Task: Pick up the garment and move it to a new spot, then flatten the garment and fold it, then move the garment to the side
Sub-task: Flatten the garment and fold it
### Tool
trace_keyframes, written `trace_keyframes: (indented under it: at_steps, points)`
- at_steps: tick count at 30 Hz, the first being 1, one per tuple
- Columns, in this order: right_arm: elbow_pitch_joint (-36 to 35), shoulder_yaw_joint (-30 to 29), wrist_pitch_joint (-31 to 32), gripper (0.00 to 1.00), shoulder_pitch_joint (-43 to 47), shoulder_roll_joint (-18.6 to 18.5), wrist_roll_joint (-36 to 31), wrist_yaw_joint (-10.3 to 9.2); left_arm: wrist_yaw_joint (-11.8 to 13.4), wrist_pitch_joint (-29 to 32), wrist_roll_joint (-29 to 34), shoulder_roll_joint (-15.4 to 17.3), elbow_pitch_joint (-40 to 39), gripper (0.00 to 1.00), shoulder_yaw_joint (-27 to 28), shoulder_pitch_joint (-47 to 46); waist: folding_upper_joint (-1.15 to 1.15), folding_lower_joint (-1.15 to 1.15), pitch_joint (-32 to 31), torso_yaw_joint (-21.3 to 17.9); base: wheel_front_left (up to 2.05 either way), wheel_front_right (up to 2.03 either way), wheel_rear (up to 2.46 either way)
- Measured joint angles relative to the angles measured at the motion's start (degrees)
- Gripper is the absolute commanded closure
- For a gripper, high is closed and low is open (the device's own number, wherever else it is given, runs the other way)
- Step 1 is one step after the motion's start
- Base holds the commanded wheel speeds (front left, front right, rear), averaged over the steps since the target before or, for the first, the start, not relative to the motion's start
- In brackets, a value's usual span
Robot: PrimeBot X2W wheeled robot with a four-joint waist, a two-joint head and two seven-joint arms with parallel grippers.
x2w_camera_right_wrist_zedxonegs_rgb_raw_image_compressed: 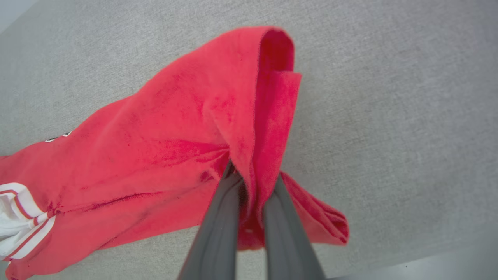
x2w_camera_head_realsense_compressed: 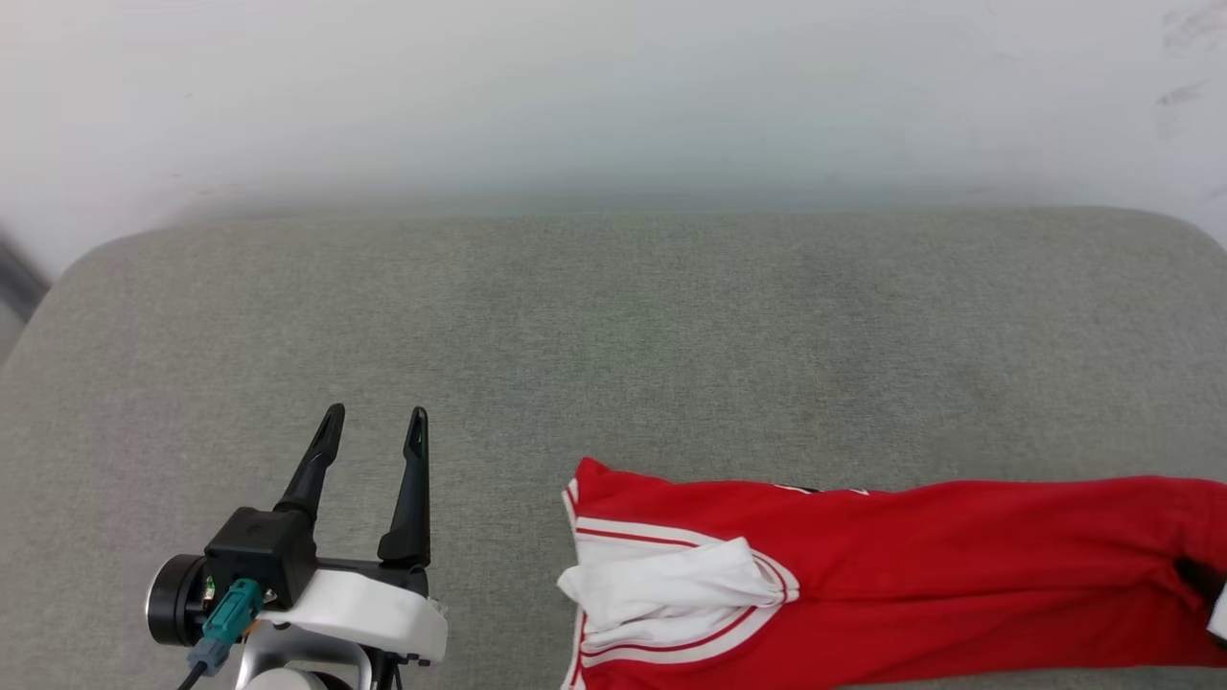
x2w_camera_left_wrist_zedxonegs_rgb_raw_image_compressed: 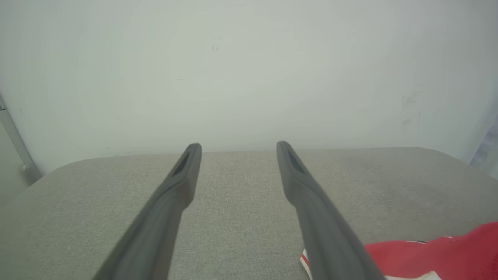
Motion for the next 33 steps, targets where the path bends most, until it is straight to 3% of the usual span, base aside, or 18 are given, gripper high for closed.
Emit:
trace_keyframes:
  at_steps: [5, 9, 14, 17, 20, 24, 28, 29, 30, 31, 33]
  points:
    - [-3.05, -7.70, 4.32, 1.00, 0.39, 4.39, -0.85, 0.00, 0.40, 0.00, 0.07, 0.02, -0.11, 0.00, -0.08, 0.00, 0.00, 0.00, 0.21, -0.83, 0.00, 0.00, 0.00]
    - [-4.71, -9.94, 12.99, 1.00, -0.26, 12.40, 6.47, -0.01, 0.38, 0.00, 0.30, 0.05, -0.04, 0.00, -0.34, -0.16, 0.00, 0.00, 0.13, -0.85, 0.00, 0.00, 0.00]
    - [-6.70, -7.62, 21.72, 1.00, -0.42, 14.25, 17.72, -0.01, 0.16, 0.19, 0.43, 0.03, 0.18, 0.00, -1.08, -0.44, 0.00, 0.00, -0.10, 0.00, 0.00, 0.00, 0.00]
    - [-3.89, -3.08, 23.14, 1.00, -0.56, 14.34, 27.67, -0.01, -0.09, 0.71, 0.46, 0.07, 0.13, 0.00, -1.63, -0.79, 0.00, 0.00, -0.11, 0.92, 0.00, 0.00, 0.00]
    - [-1.13, 3.82, 20.52, 1.00, -1.36, 14.43, 34.61, -0.01, -0.22, 1.09, 0.49, 0.18, 0.01, 0.00, -1.92, -1.16, 0.00, 0.00, 0.01, 1.77, 0.00, 0.00, 0.00]
    - [1.66, 13.69, 14.96, 1.00, -2.67, 14.50, 40.84, -0.01, -0.45, 1.45, 0.60, 0.35, 0.07, 0.00, -2.29, -1.60, 0.00, 0.00, 0.37, 2.89, 0.00, 0.00, 0.00]
    - [5.54, 24.37, 7.37, 1.00, -5.00, 14.57, 42.79, -0.01, -0.77, 1.75, 0.62, 0.32, 0.36, 0.00, -2.98, -2.24, 0.00, 0.00, 1.05, 4.53, 0.00, 0.00, 0.00]
    - [6.17, 25.72, 5.82, 0.94, -5.63, 14.57, 42.76, -0.02, -0.94, 1.76, 0.62, 0.32, 0.44, 0.00, -3.04, -2.29, 0.00, 0.00, 1.24, 4.87, 0.00, 0.00, 0.00]
    - [6.82, 26.74, 3.76, 0.57, -6.25, 14.61, 42.75, -0.01, -0.97, 1.77, 0.60, 0.32, 0.54, 0.00, -3.07, -2.36, 0.00, 0.00, 1.43, 5.18, 0.00, 0.00, 0.00]
    - [7.54, 27.61, 2.03, 0.54, -6.90, 14.60, 42.73, -0.01, -0.98, 1.76, 0.60, 0.32, 0.58, 0.00, -3.05, -2.46, 0.00, 0.00, 1.65, 5.43, 0.00, 0.00, 0.00]
    - [8.59, 29.56, -0.04, 0.00, -7.96, 14.58, 42.09, -0.01, -0.98, 1.76, 0.60, 0.33, 0.70, 0.00, -3.04, -2.71, 0.00, 0.00, 2.12, 5.89, 0.00, 0.00, 0.00]
